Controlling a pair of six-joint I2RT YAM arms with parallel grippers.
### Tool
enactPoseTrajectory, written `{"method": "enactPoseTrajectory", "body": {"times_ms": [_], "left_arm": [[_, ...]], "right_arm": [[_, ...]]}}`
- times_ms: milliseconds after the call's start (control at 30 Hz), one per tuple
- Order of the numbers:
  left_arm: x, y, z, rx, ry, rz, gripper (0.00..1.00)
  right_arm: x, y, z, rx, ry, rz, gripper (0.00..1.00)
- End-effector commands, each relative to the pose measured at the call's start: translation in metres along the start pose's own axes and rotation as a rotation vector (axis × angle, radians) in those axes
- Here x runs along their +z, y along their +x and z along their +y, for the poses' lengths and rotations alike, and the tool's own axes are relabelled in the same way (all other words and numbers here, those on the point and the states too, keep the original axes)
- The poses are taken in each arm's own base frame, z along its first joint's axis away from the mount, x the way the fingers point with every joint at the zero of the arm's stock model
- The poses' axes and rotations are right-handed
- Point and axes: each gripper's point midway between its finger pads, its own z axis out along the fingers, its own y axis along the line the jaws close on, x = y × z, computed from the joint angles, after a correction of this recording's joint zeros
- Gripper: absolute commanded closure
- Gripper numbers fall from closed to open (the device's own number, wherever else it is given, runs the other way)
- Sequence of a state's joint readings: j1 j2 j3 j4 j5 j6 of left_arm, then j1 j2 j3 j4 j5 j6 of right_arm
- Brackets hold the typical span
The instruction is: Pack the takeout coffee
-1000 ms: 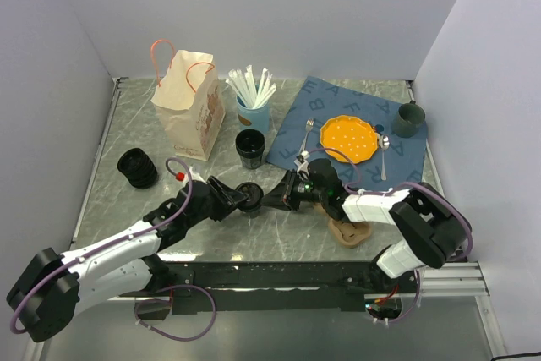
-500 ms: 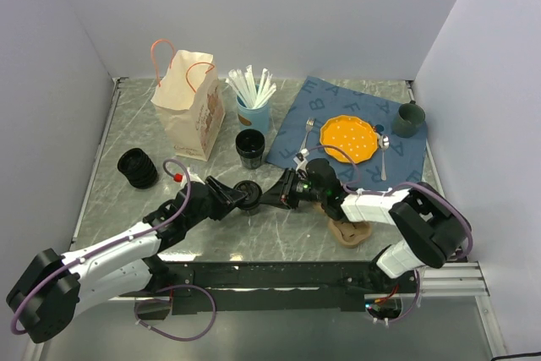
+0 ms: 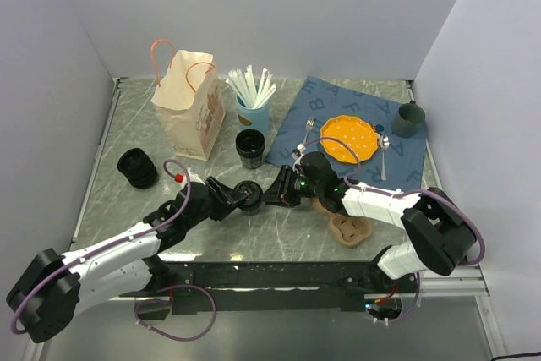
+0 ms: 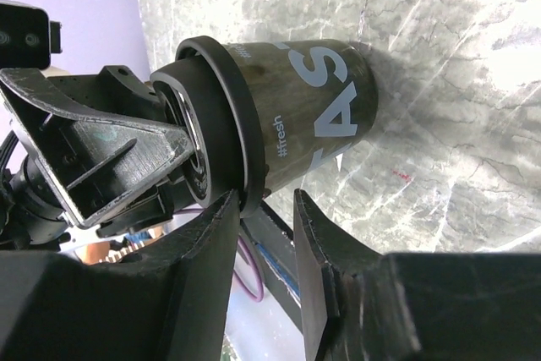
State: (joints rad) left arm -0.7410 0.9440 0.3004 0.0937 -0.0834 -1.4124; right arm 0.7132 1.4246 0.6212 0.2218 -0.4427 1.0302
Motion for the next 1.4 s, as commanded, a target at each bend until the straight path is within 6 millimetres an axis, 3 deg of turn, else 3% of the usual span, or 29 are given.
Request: {"method": "enactPoseTrajectory", "body": {"times_ms": [0, 267, 467, 633, 700, 867, 967, 1000, 1033, 1067, 1167, 1267, 1367], "left_arm": [[-0.020, 0.034, 0.115, 0.063, -0.387, 0.145, 0.51], [-0.019, 0.035, 0.116, 0.060, -0.388, 0.148, 0.51], [-0.019, 0.036, 0.119, 0.059, -0.397, 0.156, 0.51], [-0.020, 0.039, 0.125, 0.053, -0.402, 0.165, 0.51], [-0.020, 0.039, 0.125, 0.054, -0.400, 0.167, 0.51], [-0.018, 0.040, 0.127, 0.065, -0.405, 0.171, 0.51], [-0.016, 0.040, 0.126, 0.080, -0.402, 0.174, 0.51], [-0.015, 0.039, 0.124, 0.090, -0.397, 0.175, 0.51], [-0.015, 0.039, 0.122, 0.099, -0.395, 0.177, 0.51], [-0.014, 0.038, 0.116, 0.125, -0.379, 0.179, 0.50], [-0.012, 0.036, 0.109, 0.172, -0.370, 0.187, 0.50], [-0.011, 0.038, 0.103, 0.206, -0.357, 0.209, 0.50], [-0.008, 0.039, 0.097, 0.236, -0.334, 0.226, 0.49]], "right_arm": [[0.006, 0.006, 0.013, -0.001, -0.021, 0.025, 0.62], [0.016, 0.016, 0.023, 0.050, -0.092, 0.061, 0.66], [0.026, 0.028, -0.014, 0.111, -0.014, 0.082, 0.74], [0.025, 0.043, -0.066, 0.123, 0.141, 0.101, 0.75], [0.022, 0.046, -0.077, 0.113, 0.189, 0.106, 0.75], [0.019, 0.041, -0.081, 0.047, 0.250, 0.098, 0.73], [0.014, 0.036, -0.059, -0.007, 0.195, 0.099, 0.68], [0.010, 0.026, -0.035, -0.056, 0.140, 0.082, 0.65], [0.005, 0.027, -0.026, -0.077, 0.131, 0.106, 0.64], [0.002, 0.014, 0.001, -0.120, 0.087, 0.083, 0.62], [-0.015, 0.000, 0.040, -0.204, 0.014, 0.080, 0.55], [-0.029, -0.012, 0.055, -0.221, -0.032, 0.074, 0.50], [-0.034, -0.030, 0.057, -0.259, -0.047, 0.083, 0.44]]}}
